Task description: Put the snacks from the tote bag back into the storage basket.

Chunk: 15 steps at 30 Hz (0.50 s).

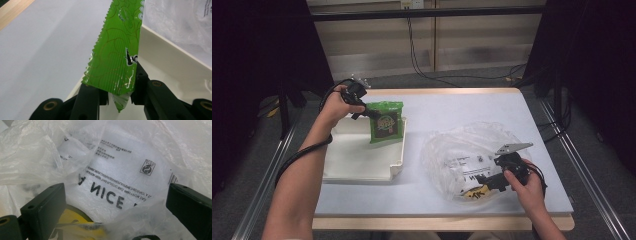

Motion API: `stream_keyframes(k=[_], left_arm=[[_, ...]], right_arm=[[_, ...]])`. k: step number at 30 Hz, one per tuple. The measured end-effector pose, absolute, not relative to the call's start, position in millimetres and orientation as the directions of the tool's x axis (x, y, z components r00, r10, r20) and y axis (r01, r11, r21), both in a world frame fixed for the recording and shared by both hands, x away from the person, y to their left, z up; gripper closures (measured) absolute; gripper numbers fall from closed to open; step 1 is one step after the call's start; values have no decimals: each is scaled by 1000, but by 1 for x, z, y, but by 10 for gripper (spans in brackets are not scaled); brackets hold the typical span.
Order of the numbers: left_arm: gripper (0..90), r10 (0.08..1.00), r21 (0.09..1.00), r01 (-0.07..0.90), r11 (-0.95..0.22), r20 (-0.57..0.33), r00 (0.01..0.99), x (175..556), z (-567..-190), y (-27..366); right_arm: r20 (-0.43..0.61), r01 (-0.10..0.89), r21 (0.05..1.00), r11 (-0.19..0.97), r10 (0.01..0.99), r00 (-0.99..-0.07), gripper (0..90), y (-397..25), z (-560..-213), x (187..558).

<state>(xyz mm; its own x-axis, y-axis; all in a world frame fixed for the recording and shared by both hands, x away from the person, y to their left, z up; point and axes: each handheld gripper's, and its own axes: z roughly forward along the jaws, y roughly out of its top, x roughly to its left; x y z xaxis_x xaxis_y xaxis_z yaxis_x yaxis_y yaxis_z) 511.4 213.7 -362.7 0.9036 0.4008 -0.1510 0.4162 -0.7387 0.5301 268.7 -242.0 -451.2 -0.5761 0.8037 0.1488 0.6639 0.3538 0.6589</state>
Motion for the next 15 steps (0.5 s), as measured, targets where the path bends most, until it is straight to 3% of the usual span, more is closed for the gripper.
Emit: stream_keyframes(k=[15], left_arm=[[572,449,537,440,-720,-124,885,511,-366,220]], right_arm=[[147,660,658,363,797,-585,26,-241,-450,268]])
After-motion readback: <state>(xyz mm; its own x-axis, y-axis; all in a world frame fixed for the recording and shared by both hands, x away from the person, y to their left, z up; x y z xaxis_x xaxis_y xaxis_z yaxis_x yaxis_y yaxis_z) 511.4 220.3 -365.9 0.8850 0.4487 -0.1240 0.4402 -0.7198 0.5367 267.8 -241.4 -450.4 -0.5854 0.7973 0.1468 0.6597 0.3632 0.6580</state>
